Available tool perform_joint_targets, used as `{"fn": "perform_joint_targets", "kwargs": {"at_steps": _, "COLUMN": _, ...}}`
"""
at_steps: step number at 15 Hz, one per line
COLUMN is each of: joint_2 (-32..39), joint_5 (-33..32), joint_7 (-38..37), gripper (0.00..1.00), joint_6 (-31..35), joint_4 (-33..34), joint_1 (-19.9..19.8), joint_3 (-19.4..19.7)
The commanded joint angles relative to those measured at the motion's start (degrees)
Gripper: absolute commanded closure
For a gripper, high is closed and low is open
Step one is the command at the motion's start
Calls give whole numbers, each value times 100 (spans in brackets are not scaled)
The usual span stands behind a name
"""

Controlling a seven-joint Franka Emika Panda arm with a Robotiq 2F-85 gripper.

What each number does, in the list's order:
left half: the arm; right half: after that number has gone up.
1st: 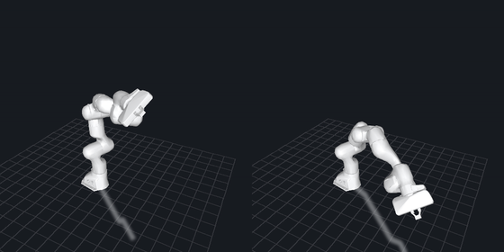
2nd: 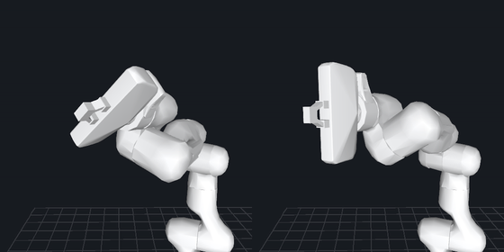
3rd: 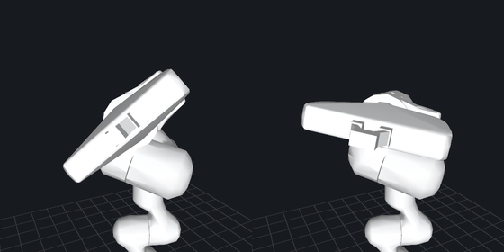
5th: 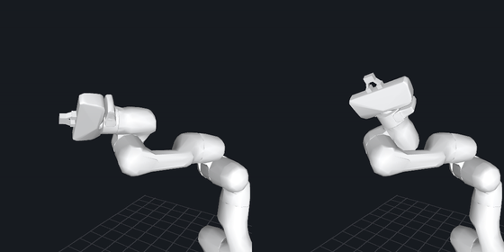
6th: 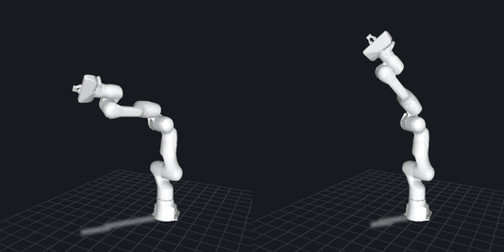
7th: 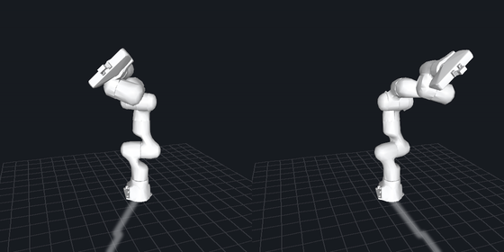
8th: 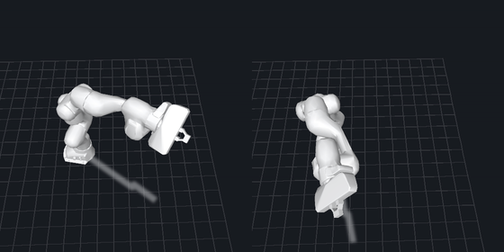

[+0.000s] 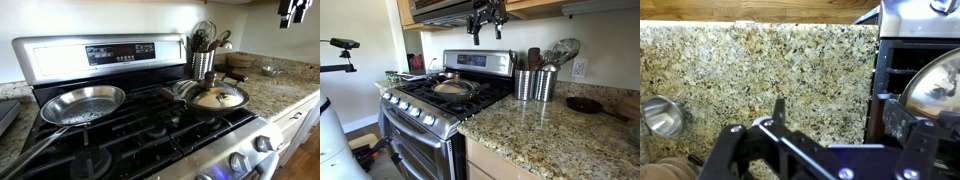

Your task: Take the lid off the wok and place it on the counter

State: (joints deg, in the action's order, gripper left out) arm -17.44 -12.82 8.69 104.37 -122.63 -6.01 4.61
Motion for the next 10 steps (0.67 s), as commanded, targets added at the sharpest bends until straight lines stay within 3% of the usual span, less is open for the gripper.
{"fn": "perform_joint_targets", "kwargs": {"at_steps": 1, "joint_2": 3, "joint_5": -10, "joint_7": -9, "gripper": 0, "joint_6": -21, "joint_4": 16, "joint_1": 48, "joint_3": 40}}
{"fn": "perform_joint_targets", "kwargs": {"at_steps": 10, "joint_2": 62, "joint_5": 137, "joint_7": 208, "gripper": 0, "joint_6": -47, "joint_4": 29, "joint_1": 107, "joint_3": 73}}
